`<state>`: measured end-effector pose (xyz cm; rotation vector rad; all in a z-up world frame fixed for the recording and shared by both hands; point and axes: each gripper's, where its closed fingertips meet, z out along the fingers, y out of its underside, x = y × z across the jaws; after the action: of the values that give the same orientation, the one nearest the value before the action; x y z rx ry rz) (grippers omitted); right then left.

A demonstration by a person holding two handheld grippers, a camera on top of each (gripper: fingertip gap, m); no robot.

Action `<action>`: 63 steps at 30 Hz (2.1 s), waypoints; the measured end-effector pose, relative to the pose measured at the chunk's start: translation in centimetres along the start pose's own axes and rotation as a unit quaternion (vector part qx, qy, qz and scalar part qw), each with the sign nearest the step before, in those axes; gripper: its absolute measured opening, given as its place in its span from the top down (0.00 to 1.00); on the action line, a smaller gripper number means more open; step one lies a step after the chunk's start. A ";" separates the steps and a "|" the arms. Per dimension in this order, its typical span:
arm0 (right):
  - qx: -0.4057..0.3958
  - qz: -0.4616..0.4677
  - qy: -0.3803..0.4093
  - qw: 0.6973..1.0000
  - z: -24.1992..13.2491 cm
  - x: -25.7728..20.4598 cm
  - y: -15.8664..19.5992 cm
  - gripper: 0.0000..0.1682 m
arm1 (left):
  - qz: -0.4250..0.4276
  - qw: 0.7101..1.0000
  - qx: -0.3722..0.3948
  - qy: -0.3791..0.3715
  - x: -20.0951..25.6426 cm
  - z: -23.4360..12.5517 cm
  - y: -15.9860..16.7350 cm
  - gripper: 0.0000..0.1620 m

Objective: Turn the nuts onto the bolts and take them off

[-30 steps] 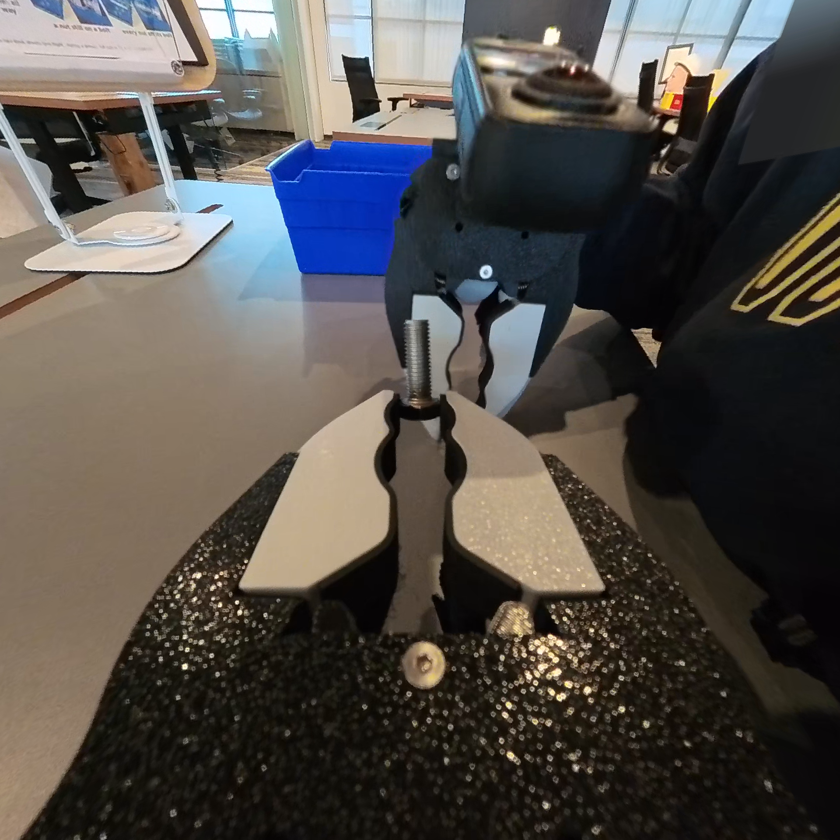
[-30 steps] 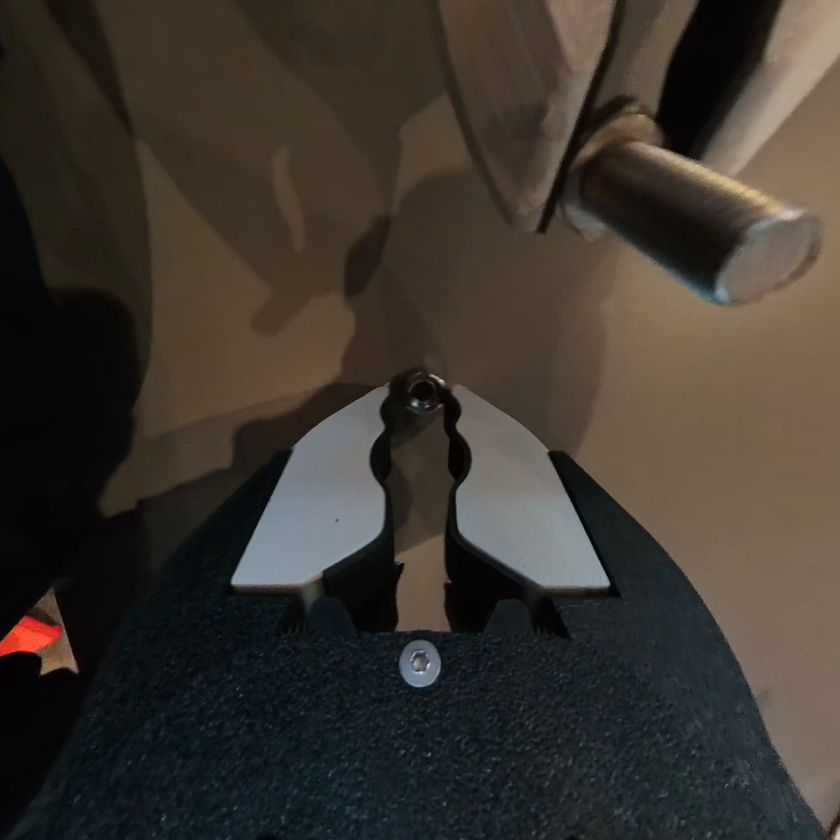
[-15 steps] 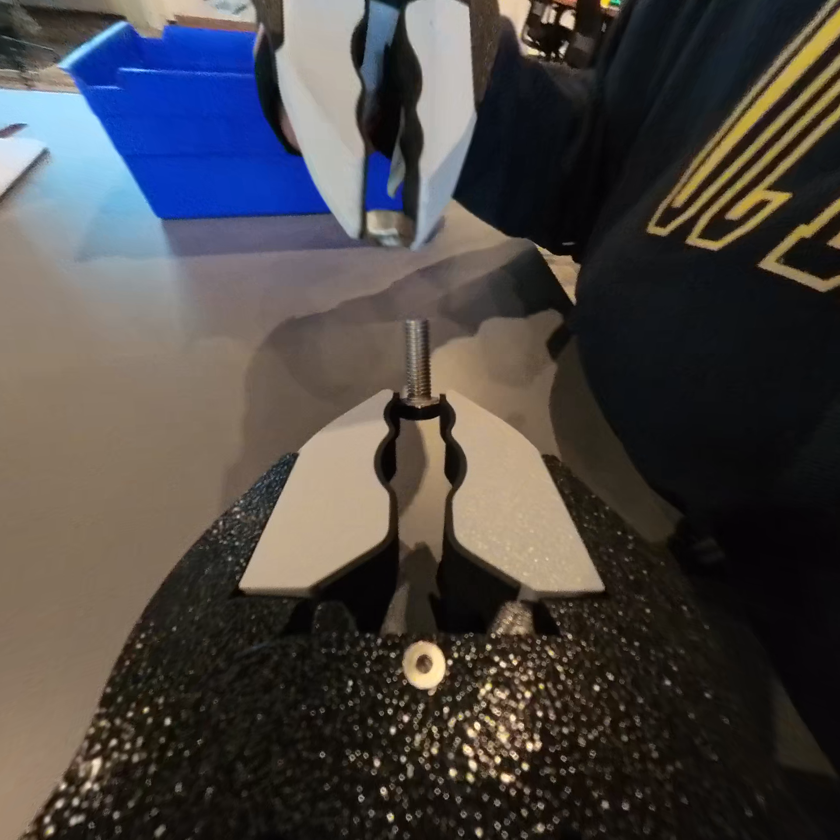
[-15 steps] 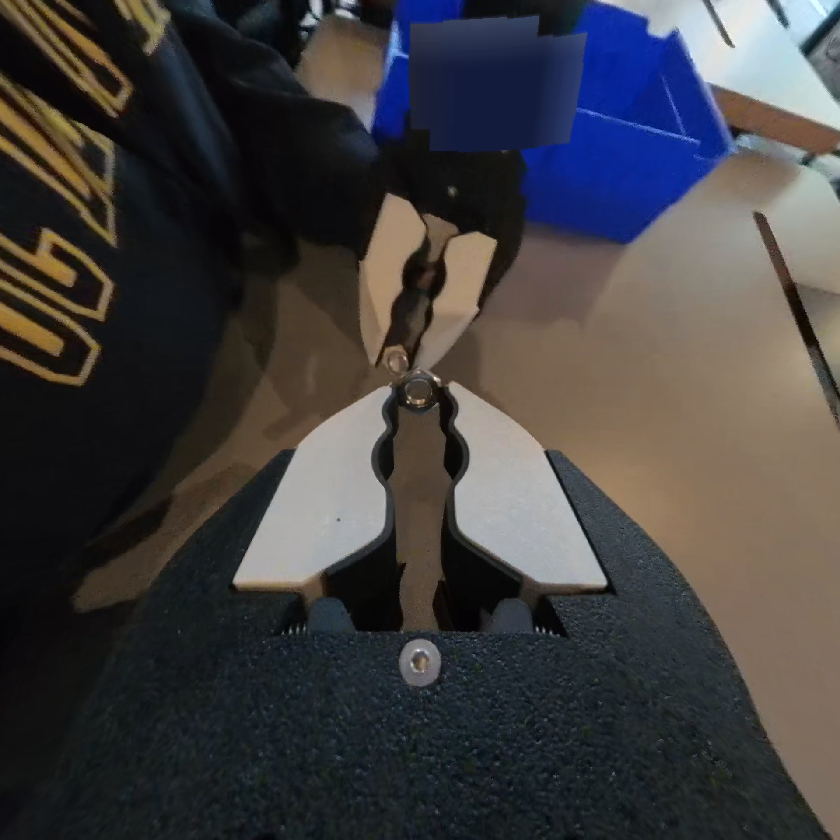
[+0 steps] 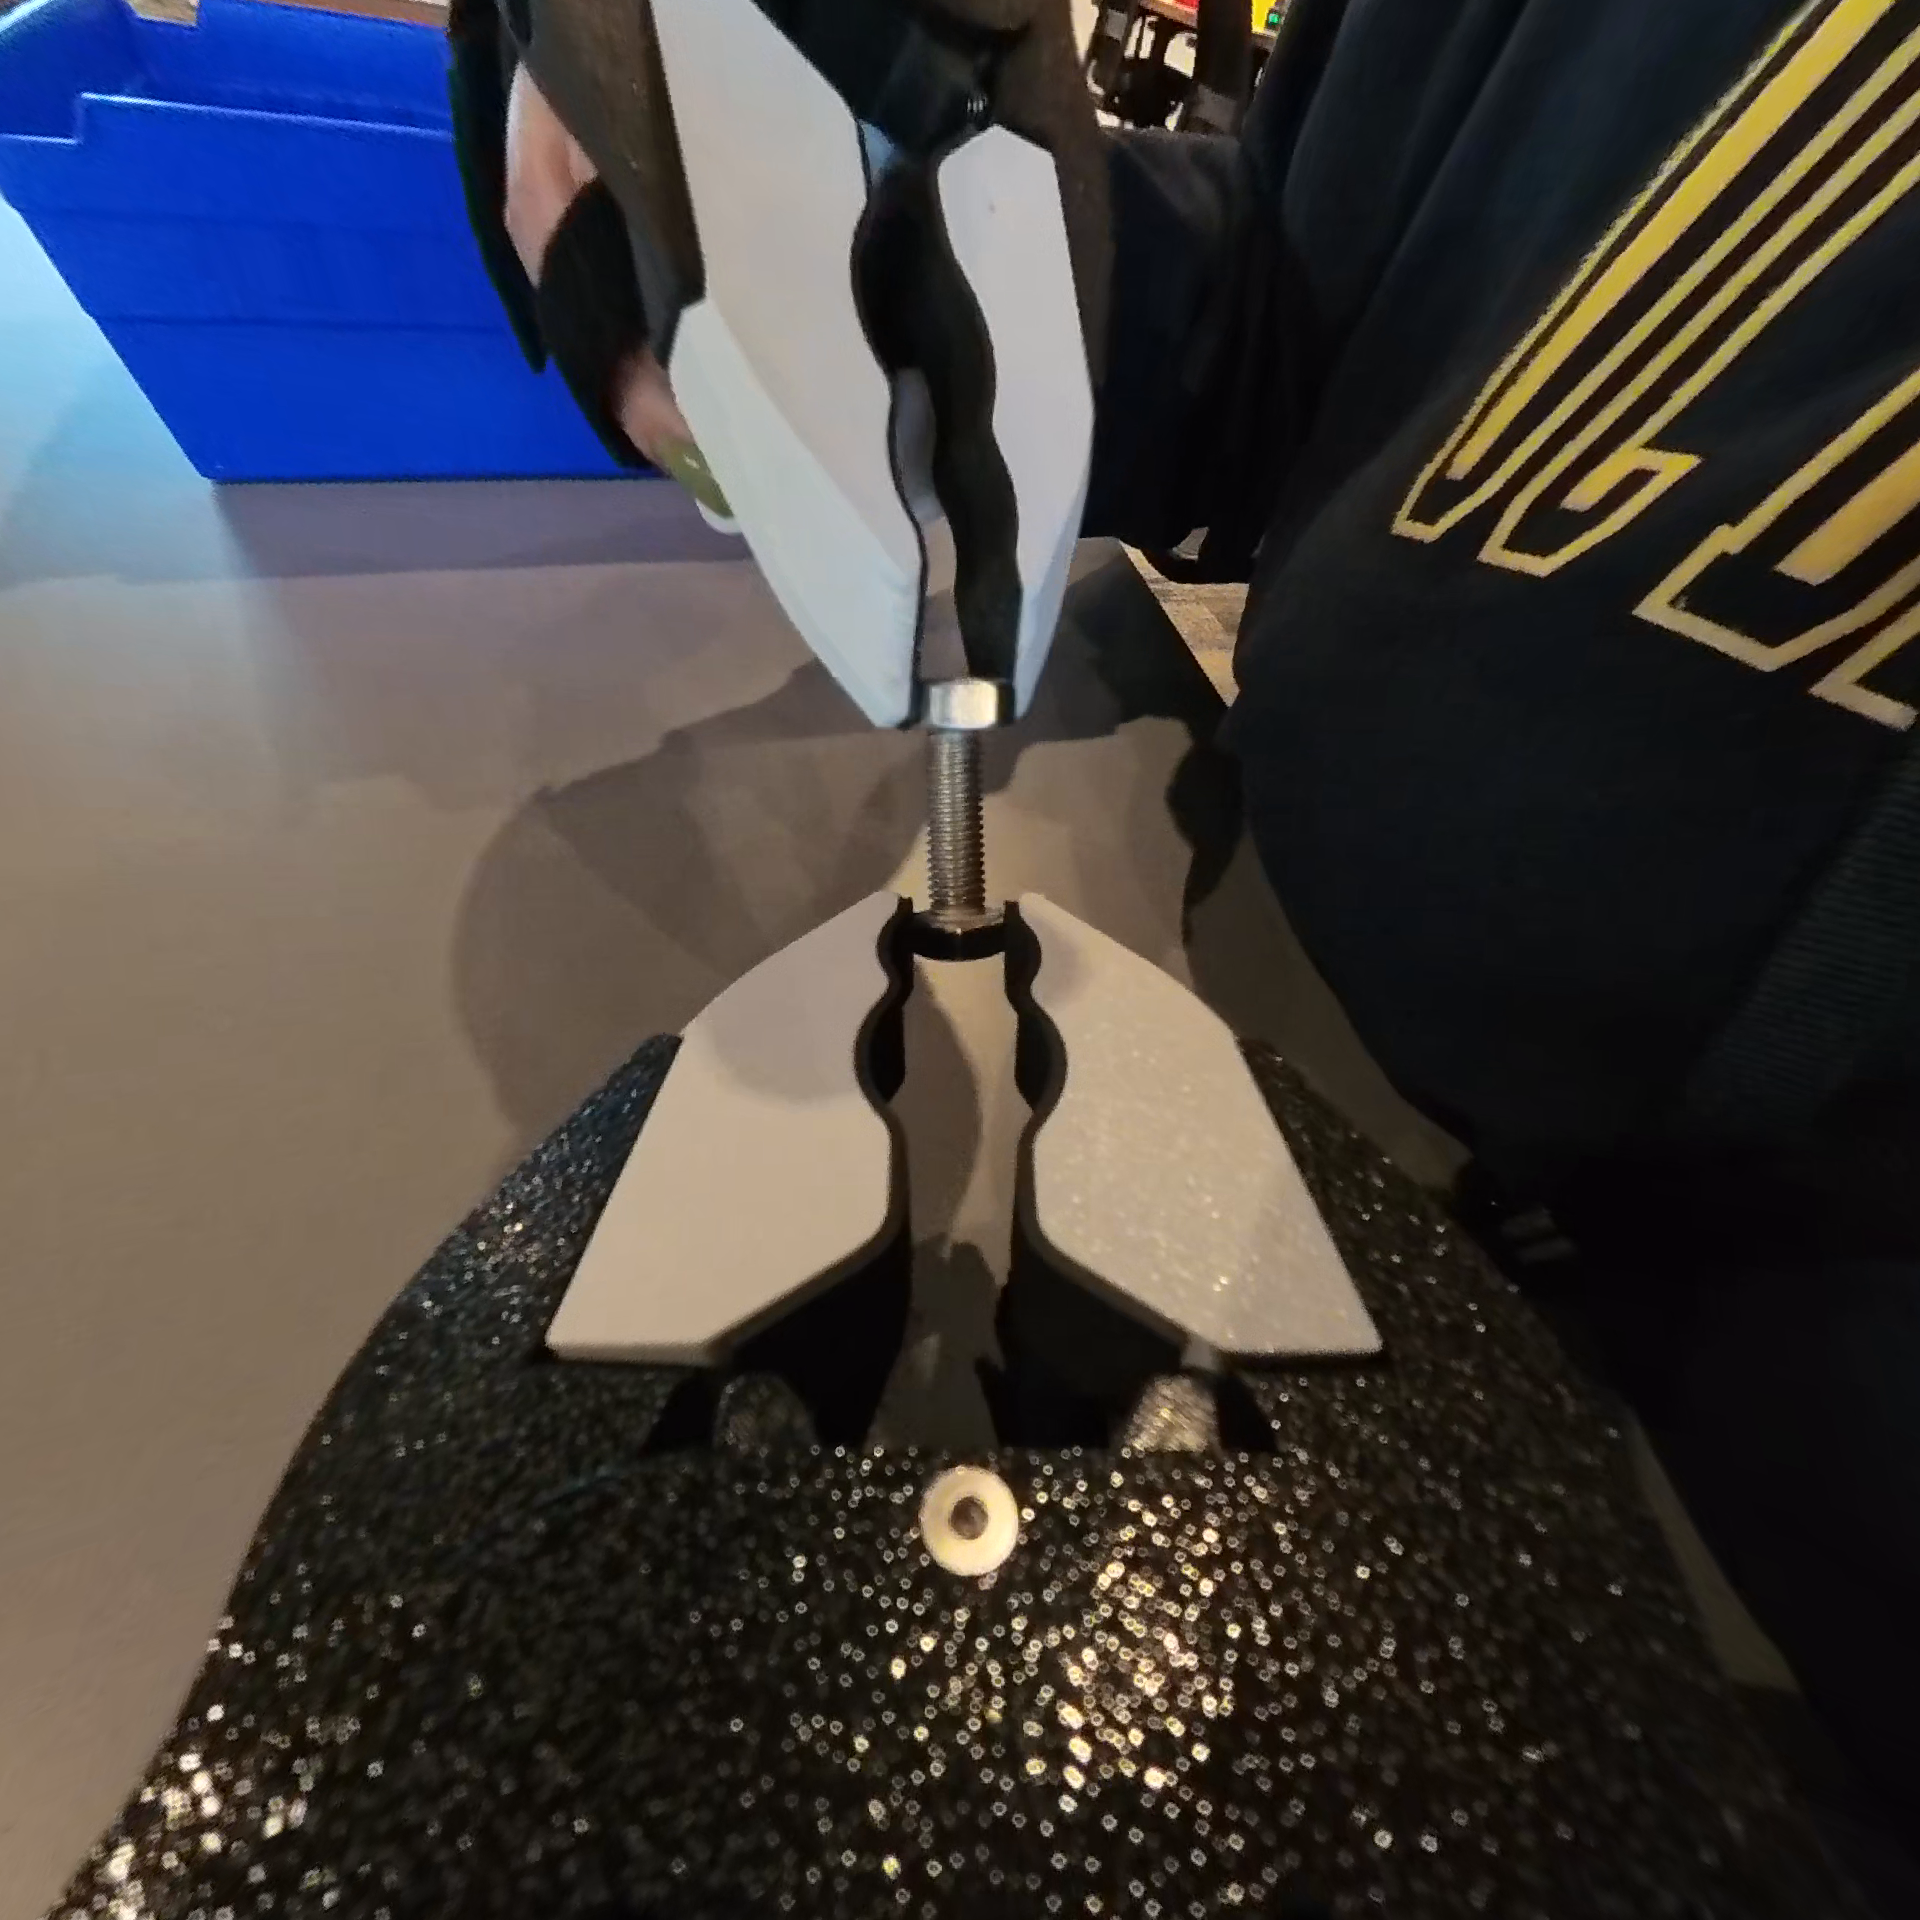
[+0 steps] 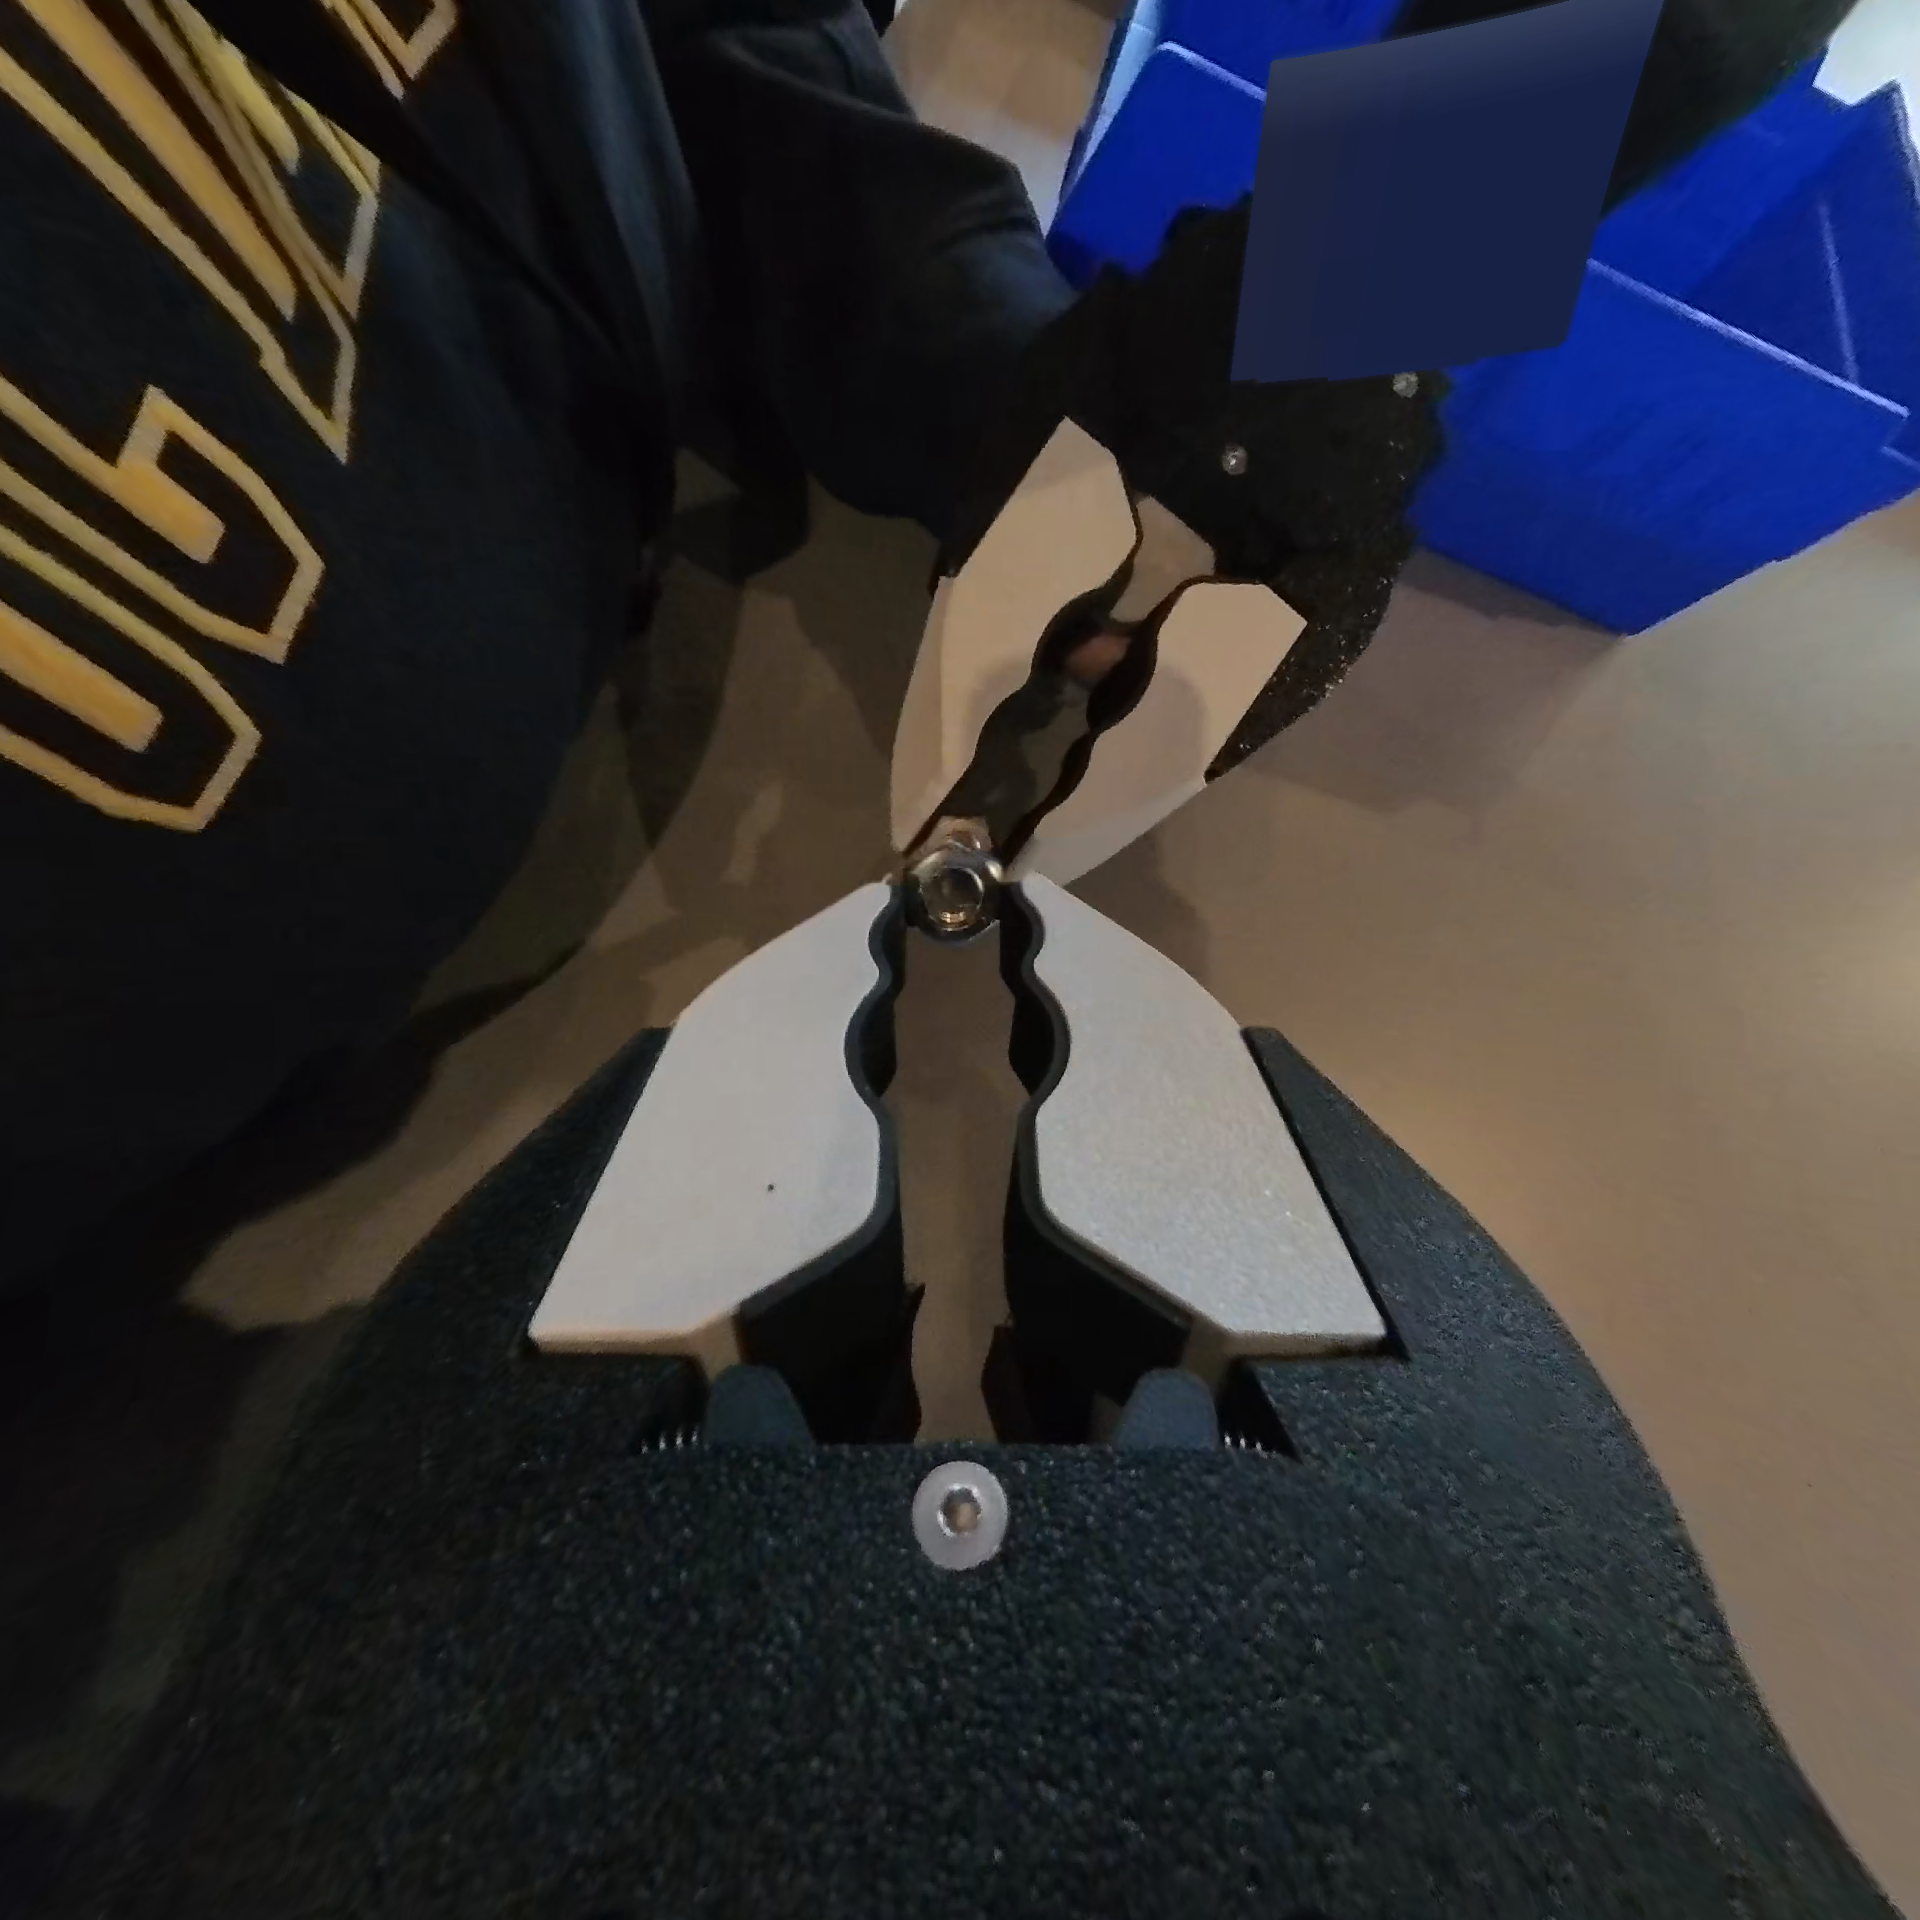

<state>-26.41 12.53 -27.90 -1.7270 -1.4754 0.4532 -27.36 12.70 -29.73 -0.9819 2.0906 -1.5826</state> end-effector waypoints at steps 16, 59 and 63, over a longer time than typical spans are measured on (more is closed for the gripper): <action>-0.007 0.001 0.008 1.000 0.6 0.1 0.3 0.90 | 0.012 0.999 -0.028 -0.022 -0.4 0.2 0.7 0.90; 0.019 0.487 0.078 0.870 0.4 2.2 1.9 0.90 | 0.108 0.974 -0.067 -0.186 -3.8 -0.6 1.0 0.90; 0.023 0.476 0.088 0.875 0.2 2.5 1.6 0.89 | 0.096 0.977 -0.055 -0.181 -3.8 -0.7 0.8 0.90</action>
<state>-24.90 14.93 -28.72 -2.3035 -0.3811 0.7873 -25.37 15.95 -30.81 -0.9851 1.9633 -1.1089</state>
